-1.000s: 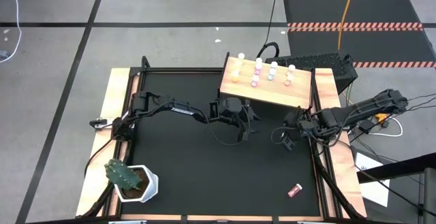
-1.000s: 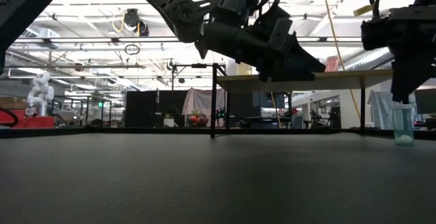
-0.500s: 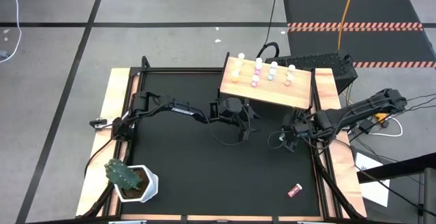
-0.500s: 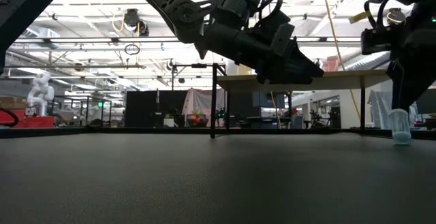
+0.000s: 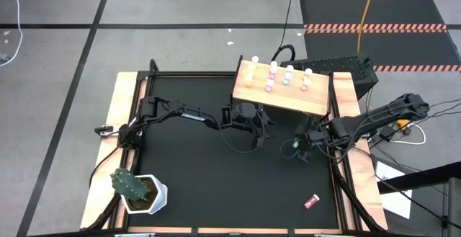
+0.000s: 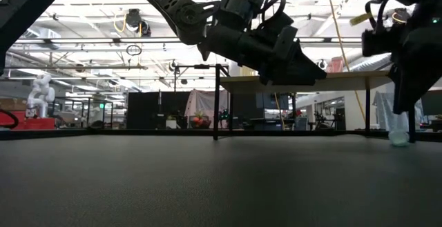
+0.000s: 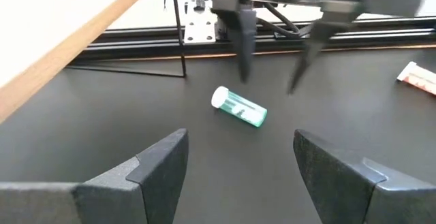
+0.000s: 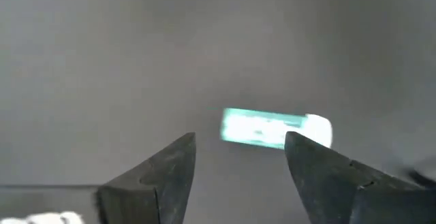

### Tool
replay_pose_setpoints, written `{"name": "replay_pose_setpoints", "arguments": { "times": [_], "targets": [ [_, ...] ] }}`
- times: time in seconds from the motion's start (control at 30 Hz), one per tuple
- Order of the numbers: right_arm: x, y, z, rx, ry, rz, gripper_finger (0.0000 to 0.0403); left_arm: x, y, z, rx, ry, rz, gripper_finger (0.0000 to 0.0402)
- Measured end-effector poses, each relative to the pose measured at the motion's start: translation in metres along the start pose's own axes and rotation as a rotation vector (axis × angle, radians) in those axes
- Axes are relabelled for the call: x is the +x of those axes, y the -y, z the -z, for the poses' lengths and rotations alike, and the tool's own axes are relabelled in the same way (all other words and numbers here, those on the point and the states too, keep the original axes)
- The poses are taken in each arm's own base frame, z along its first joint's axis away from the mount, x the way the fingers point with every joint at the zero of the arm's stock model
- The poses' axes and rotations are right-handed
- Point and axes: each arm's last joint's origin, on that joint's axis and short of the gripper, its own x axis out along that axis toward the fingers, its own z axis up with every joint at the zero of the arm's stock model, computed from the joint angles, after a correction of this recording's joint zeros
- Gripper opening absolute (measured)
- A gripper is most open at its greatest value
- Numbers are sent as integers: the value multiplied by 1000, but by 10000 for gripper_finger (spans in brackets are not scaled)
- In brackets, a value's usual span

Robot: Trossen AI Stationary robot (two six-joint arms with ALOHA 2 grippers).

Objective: Pick and place medicine bottles onto shelf by color
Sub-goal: Put the green pill bottle on the shelf aligned with the blue pill bottles

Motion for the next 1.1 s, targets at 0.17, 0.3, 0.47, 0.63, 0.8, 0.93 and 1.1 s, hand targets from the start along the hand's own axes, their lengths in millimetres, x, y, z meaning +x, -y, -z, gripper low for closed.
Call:
{"name": "replay_pose_setpoints", "arguments": {
  "times": [0.17,0.3,0.47,0.63,0.8,0.93,1.1],
  "targets": [
    [0,8,5,365,-29,99,236,0,-1,1,-67,-8,-23,267],
    [0,5,4,708,-43,59,239,0,-3,3,-104,-26,-62,267],
    [6,4,3,975,-35,112,230,-1,-5,3,-100,-27,-65,267],
    [19,-1,1,1077,-39,186,224,-2,-12,5,-58,-41,-67,266],
    [31,-5,-4,1146,-31,202,224,-4,-20,11,-39,-97,-45,267],
    [40,-6,-6,1173,-37,242,217,-6,-24,15,-38,-130,-8,267],
    [48,-8,-7,1179,-70,266,179,-7,-25,17,-44,-147,-1,266]
  ]
}}
